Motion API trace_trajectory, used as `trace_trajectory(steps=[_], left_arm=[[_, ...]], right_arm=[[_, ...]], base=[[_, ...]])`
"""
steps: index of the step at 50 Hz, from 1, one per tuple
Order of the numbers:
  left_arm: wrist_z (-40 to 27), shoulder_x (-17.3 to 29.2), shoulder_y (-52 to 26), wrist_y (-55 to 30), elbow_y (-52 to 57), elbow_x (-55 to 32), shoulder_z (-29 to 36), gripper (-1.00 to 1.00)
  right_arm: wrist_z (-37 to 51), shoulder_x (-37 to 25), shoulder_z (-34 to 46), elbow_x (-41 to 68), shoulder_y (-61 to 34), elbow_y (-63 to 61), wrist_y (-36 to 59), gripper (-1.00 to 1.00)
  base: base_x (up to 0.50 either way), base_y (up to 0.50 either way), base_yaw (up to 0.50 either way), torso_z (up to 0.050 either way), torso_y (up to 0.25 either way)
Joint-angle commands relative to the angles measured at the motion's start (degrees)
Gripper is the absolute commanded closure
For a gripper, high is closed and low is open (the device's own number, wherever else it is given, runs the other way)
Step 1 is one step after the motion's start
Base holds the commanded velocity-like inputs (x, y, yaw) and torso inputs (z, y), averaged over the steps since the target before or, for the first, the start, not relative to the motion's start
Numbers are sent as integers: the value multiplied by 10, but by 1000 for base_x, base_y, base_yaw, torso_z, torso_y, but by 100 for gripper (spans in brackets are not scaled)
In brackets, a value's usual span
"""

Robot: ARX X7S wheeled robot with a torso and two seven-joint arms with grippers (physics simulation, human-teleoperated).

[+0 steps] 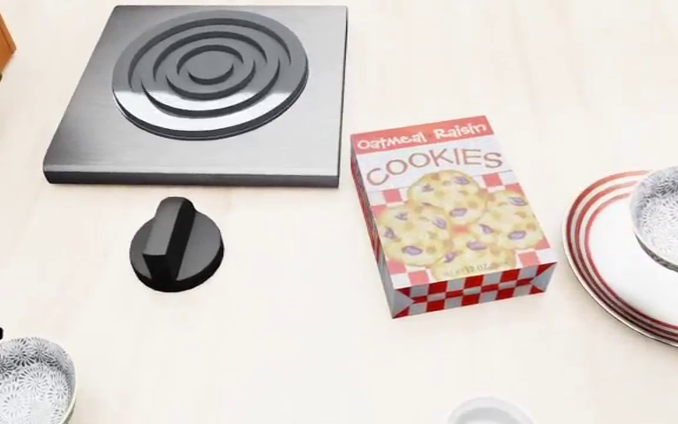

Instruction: Pick the akita bowl from table center and place it on the plate.

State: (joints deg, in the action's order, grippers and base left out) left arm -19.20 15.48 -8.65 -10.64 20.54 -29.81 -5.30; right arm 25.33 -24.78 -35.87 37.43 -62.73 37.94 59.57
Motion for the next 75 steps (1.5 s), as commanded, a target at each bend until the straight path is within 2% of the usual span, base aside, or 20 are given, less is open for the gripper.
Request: trace_trajectory(steps=[1, 12, 36, 37, 47, 48, 52, 55, 64, 70, 75], left_arm=[[-7, 1, 1, -5, 3, -2, 2, -100], [-9, 3, 4, -9, 10, 3, 16, -100], [-18, 12, 12, -14, 25, -6, 14, -100], [-18, 12, 12, -14, 25, -6, 14, -100], [-19, 14, 10, -12, 23, -8, 15, -100], [-19, 14, 10, -12, 23, -8, 15, -100], [-18, 16, 11, -14, 27, -20, 9, -100], [-19, 14, 12, -11, 26, -19, 11, -100], [-21, 15, 14, -10, 35, -9, 22, -100], [-22, 18, 14, -11, 38, -13, 20, -100], [-23, 19, 11, -11, 38, -12, 22, -100]], right_arm=[[-37, -10, 21, -18, -28, 84, -56, 100], [-126, -52, 63, -85, -122, 365, -220, 100], [-150, -34, -53, -217, -129, 370, -221, 100], [-151, -34, -55, -223, -128, 370, -221, -100], [-168, -33, -108, -226, -118, 357, -280, -100], [-164, -27, -117, -218, -109, 333, -282, -100], [-145, 41, -172, -161, -35, 100, -220, -100], [-137, 70, -202, -137, -7, 5, -217, -100], [-134, 113, -205, -95, 43, -215, -152, -100], [-130, 126, -195, -78, 61, -309, -119, -100], [-146, 142, -159, -68, 102, -426, -98, -100]], base=[[0, 0, 0, 0, 0], [0, 0, 0, 0, 0], [0, 0, 0, 0, 0], [0, 0, 0, 0, 0], [0, 0, 0, 0, 0], [0, 0, 0, 0, 0], [0, 0, 0, 0, 0], [0, 0, 0, 0, 0], [0, 0, 0, 0, 0], [0, 0, 0, 0, 0], [0, 0, 0, 0, 0]])
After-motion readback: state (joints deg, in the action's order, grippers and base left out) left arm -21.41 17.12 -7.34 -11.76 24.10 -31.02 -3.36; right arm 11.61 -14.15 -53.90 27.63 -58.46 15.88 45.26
